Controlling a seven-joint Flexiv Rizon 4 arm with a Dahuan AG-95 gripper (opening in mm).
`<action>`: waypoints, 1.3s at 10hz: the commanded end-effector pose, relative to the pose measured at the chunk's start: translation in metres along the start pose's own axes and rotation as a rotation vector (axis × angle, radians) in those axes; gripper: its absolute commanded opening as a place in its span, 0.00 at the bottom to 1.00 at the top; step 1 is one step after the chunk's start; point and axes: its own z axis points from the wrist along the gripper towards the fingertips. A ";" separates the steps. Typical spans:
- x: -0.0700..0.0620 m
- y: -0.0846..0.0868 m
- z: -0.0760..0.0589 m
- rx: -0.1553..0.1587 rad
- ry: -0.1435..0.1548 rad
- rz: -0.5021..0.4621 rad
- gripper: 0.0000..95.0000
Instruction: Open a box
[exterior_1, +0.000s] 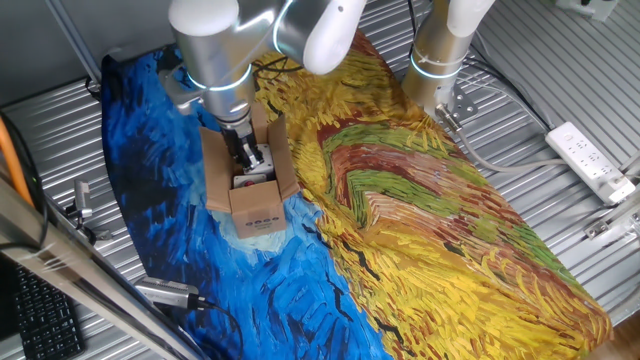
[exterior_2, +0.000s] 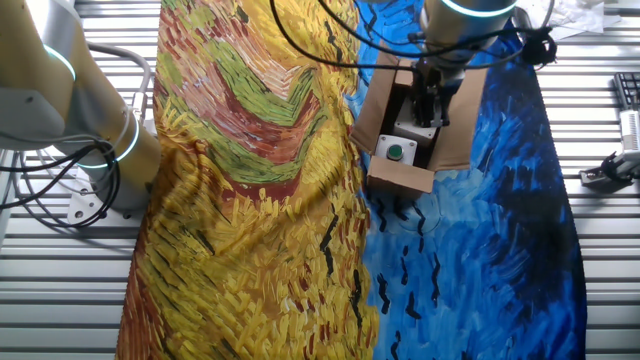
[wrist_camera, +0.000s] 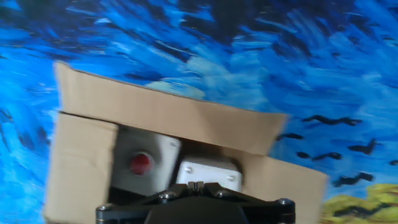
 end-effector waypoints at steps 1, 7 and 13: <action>0.000 0.000 -0.001 -0.015 -0.010 -0.002 0.00; -0.009 0.009 -0.003 -0.080 -0.031 0.048 0.00; -0.015 0.023 0.004 -0.102 -0.054 0.072 0.00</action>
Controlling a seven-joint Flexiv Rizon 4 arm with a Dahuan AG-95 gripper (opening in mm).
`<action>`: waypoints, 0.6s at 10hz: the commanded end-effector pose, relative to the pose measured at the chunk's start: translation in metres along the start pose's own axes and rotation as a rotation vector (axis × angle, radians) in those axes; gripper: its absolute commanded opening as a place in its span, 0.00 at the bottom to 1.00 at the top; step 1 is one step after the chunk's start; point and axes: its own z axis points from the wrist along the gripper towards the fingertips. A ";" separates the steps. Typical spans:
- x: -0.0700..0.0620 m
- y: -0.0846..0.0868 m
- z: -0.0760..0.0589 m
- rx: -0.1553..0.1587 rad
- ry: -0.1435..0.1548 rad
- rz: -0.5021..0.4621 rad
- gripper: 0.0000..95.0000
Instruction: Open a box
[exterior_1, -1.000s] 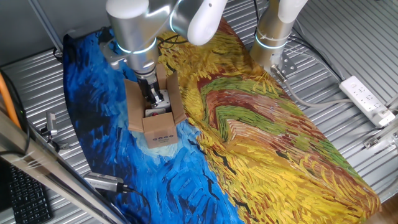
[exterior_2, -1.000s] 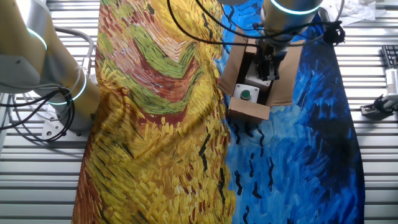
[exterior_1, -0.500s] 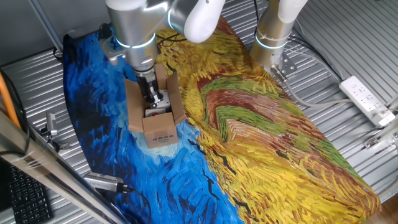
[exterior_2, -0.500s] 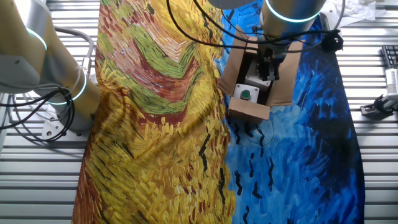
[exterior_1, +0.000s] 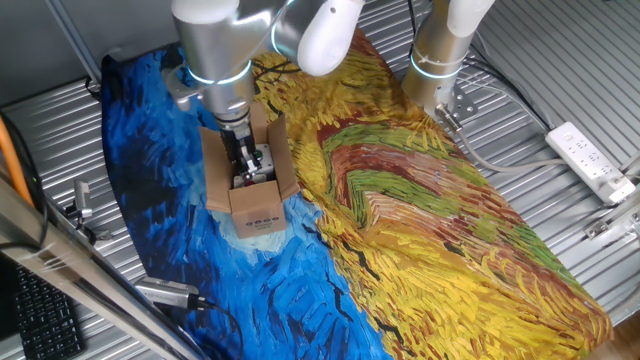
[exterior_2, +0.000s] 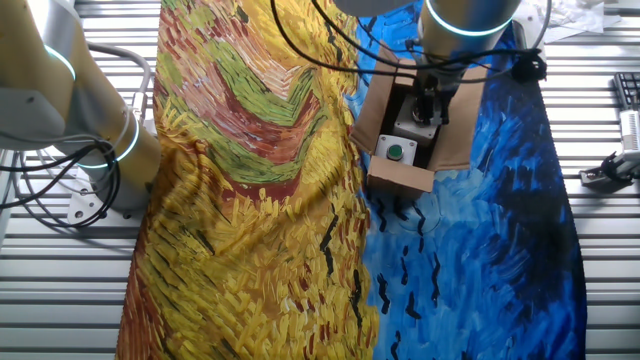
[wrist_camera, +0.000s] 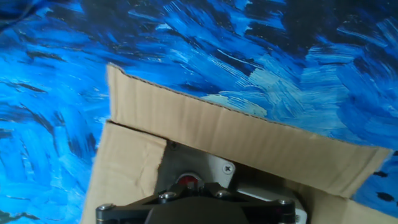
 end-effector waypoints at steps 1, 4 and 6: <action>-0.005 0.006 -0.001 -0.011 -0.003 0.018 0.00; -0.011 0.012 -0.005 -0.020 -0.001 0.029 0.00; -0.015 0.016 -0.008 -0.029 0.001 0.041 0.00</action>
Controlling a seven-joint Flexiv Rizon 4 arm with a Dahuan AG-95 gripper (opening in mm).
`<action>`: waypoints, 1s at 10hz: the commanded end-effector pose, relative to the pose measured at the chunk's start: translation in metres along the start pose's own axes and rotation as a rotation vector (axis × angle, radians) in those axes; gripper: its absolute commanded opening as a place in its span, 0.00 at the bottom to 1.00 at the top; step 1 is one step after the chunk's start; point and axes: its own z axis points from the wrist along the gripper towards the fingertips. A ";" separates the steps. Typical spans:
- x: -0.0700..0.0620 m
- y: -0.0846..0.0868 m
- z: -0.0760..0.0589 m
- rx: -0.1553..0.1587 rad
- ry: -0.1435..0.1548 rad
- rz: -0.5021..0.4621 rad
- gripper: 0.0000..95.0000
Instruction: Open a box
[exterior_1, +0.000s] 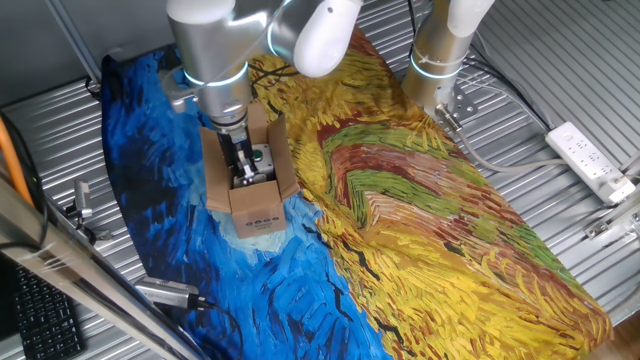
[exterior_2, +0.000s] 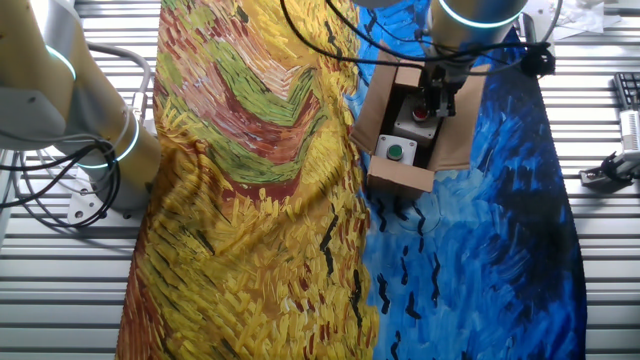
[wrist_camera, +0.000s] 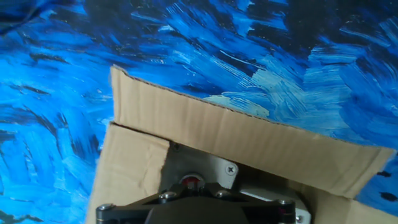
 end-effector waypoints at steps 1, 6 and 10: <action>-0.003 0.004 -0.003 -0.007 0.003 0.011 0.00; -0.009 0.013 -0.009 -0.016 0.006 0.029 0.00; -0.011 0.019 -0.015 -0.014 0.012 0.037 0.00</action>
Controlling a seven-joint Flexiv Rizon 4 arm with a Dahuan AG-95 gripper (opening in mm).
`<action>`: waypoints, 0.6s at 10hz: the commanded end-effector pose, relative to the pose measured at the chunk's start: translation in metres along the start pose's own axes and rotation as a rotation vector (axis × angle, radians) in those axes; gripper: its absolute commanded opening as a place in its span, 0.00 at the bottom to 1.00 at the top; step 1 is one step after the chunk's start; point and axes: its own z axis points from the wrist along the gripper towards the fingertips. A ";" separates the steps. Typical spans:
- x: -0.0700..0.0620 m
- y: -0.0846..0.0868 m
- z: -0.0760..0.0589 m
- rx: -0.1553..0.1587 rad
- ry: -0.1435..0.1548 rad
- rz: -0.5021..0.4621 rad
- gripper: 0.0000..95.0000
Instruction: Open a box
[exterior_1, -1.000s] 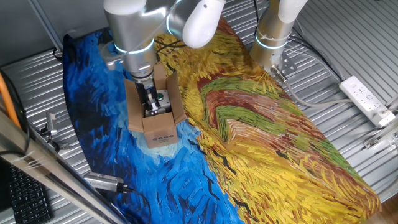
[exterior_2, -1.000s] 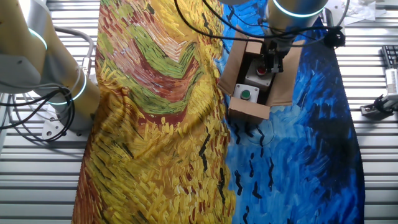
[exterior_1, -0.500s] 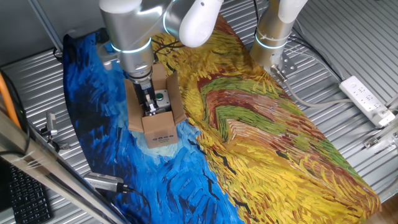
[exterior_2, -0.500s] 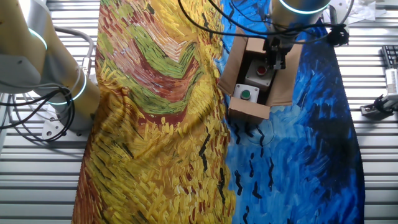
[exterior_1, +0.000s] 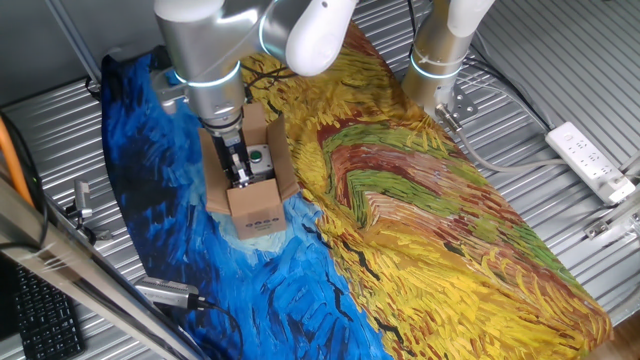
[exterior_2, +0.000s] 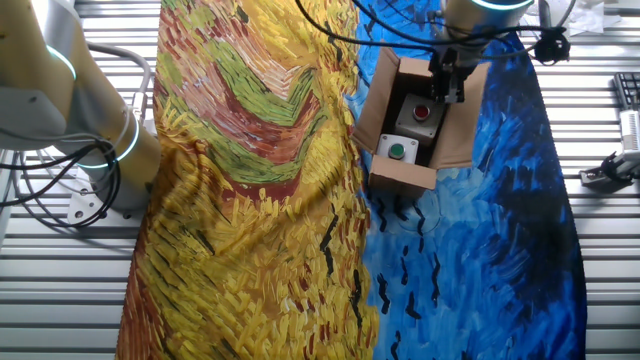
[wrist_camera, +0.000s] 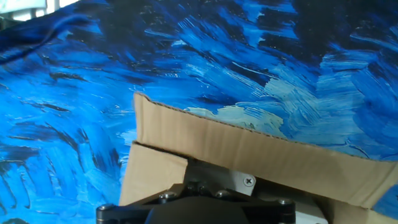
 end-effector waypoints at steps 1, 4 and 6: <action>0.001 0.002 -0.004 0.001 0.003 0.006 0.00; 0.002 0.007 -0.012 0.002 0.010 0.018 0.00; 0.003 0.010 -0.017 -0.001 0.012 0.028 0.00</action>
